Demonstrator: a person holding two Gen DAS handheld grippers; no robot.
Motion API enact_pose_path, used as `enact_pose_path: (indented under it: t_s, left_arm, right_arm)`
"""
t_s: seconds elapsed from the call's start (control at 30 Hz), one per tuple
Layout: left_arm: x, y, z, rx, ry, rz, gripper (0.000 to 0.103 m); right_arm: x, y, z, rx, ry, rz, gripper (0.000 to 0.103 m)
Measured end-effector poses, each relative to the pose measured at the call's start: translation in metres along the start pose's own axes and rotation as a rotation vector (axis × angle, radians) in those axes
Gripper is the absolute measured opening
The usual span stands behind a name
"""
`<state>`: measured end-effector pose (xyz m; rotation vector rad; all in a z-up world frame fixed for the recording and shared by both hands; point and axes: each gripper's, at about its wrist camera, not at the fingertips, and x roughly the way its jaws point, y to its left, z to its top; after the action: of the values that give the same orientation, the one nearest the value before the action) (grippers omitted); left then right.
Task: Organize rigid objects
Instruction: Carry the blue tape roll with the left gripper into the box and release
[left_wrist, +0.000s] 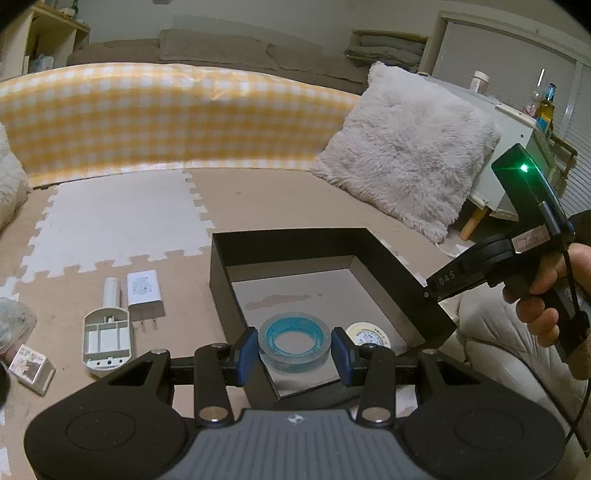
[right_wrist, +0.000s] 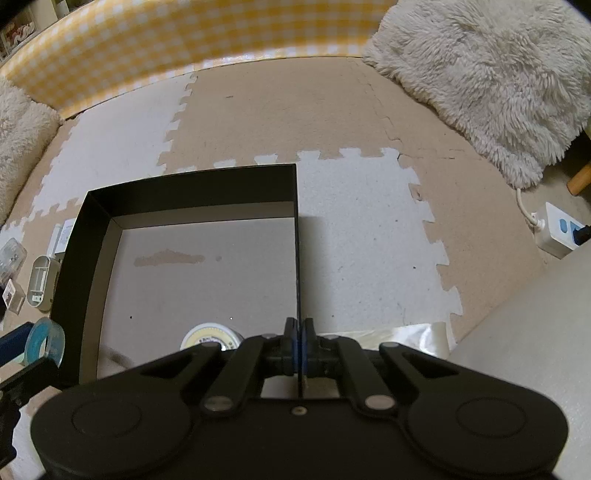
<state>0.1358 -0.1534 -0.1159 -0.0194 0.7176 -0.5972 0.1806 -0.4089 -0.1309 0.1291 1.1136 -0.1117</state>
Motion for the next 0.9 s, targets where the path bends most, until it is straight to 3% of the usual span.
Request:
enact_pose_path:
  t_s: [0.3, 0.43, 0.6, 0.9]
  left_arm:
    - [0.007, -0.006, 0.000, 0.014, 0.029, -0.023, 0.047]
    - [0.005, -0.008, 0.001, 0.013, 0.033, -0.029, 0.059]
    - [0.004, -0.009, 0.002, 0.014, 0.048, -0.026, 0.065]
    - [0.003, -0.014, 0.004, 0.021, 0.059, -0.039, 0.084]
  right_arm:
    - [0.000, 0.001, 0.000, -0.002, 0.000, -0.001, 0.002]
    - [0.000, 0.001, 0.000, -0.002, 0.000, 0.000, 0.002]
    - [0.000, 0.001, 0.000, -0.002, 0.001, -0.001, 0.002]
    - [0.000, 0.001, 0.000, -0.001, 0.001, 0.000, 0.002]
